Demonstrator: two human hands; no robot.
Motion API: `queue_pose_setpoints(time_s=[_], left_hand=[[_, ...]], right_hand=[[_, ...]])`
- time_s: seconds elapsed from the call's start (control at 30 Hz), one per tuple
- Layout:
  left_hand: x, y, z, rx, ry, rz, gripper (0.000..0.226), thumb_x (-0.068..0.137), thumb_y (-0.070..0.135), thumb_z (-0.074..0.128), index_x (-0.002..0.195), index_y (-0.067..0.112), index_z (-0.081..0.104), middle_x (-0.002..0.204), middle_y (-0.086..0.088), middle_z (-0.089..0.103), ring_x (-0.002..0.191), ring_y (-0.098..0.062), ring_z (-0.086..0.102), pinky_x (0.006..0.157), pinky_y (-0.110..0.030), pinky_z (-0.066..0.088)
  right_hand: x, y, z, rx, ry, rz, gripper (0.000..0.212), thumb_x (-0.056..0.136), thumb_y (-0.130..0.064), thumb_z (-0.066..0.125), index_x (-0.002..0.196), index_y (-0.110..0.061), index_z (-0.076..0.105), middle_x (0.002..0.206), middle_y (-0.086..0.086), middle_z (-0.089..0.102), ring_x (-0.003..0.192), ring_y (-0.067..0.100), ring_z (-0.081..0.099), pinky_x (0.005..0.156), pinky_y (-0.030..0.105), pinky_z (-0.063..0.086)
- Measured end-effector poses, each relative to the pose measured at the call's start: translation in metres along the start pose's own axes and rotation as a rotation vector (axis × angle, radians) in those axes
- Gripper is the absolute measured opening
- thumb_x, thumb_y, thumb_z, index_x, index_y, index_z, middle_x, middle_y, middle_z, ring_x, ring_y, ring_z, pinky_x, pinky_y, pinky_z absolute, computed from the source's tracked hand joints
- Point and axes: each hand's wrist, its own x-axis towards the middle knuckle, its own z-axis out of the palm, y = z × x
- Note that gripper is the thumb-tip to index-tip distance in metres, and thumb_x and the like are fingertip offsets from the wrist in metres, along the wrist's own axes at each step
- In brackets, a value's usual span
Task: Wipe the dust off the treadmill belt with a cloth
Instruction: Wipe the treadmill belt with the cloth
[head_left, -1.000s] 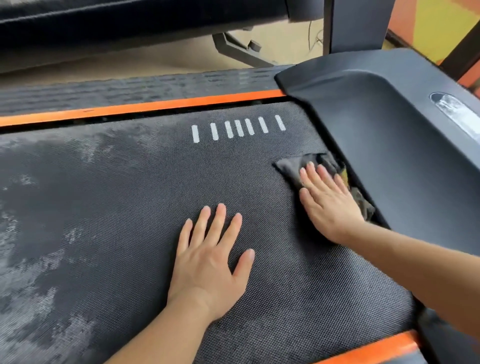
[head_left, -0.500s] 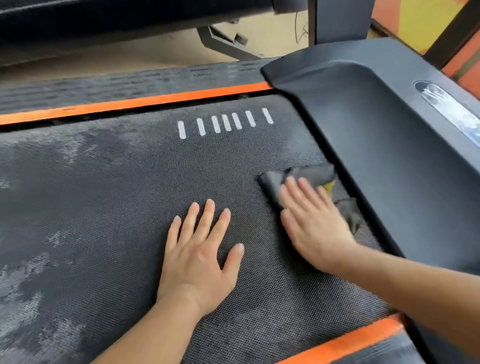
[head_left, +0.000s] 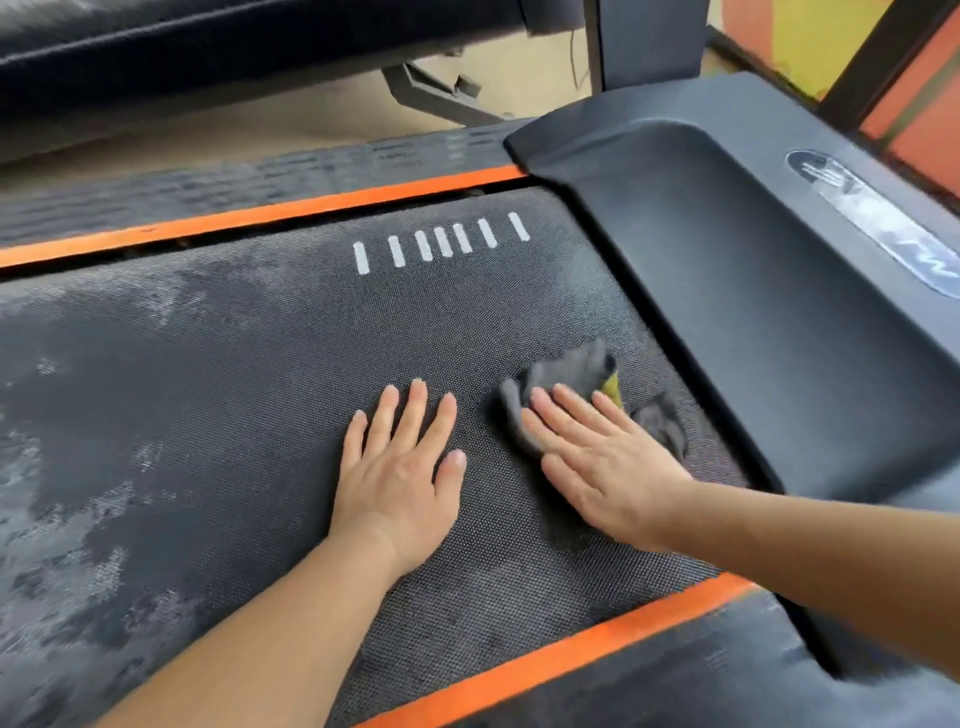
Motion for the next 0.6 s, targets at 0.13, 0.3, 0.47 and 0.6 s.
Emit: queue_pose_setpoints(time_s=[0.13, 0.3, 0.47, 0.6], left_hand=[[-0.026, -0.009, -0.011, 0.031, 0.021, 0.095, 0.068, 0.099, 0.056, 0.022, 0.159, 0.031, 0.003, 0.168, -0.001, -0.011, 0.154, -0.025, -0.012, 0.124, -0.051, 0.0], [-0.079, -0.018, 0.006, 0.034, -0.099, 0.052, 0.068, 0.098, 0.064, 0.008, 0.156, 0.036, -0.014, 0.164, 0.004, -0.025, 0.149, -0.021, -0.028, 0.122, -0.052, -0.011], [-0.071, -0.022, 0.005, -0.049, -0.137, 0.06, 0.068, 0.099, 0.062, 0.016, 0.155, 0.04, -0.015, 0.163, 0.007, -0.028, 0.147, -0.019, -0.033, 0.12, -0.052, -0.017], [-0.071, -0.024, 0.006, -0.017, -0.139, 0.071, 0.068, 0.095, 0.058, 0.009, 0.156, 0.038, -0.013, 0.163, 0.006, -0.027, 0.148, -0.019, -0.031, 0.12, -0.052, -0.015]], right_hand=[[-0.035, -0.024, 0.003, 0.002, -0.148, -0.27, 0.086, 0.09, -0.062, -0.025, 0.165, -0.03, 0.003, 0.17, -0.013, -0.013, 0.156, 0.013, -0.02, 0.124, 0.039, -0.018], [-0.013, 0.005, -0.002, -0.056, -0.043, 0.054, 0.071, 0.096, -0.062, -0.015, 0.163, -0.038, -0.005, 0.169, -0.014, -0.017, 0.157, 0.012, -0.017, 0.127, 0.037, -0.014], [0.003, -0.048, 0.007, 0.154, 0.071, 0.573, 0.063, 0.104, -0.043, 0.002, 0.165, -0.029, 0.003, 0.173, -0.001, -0.01, 0.159, 0.022, -0.012, 0.127, 0.049, -0.007], [-0.019, -0.102, 0.017, 0.071, 0.035, 0.249, 0.085, 0.087, -0.051, -0.016, 0.165, -0.026, 0.007, 0.174, -0.003, -0.005, 0.16, 0.021, -0.007, 0.127, 0.045, -0.003]])
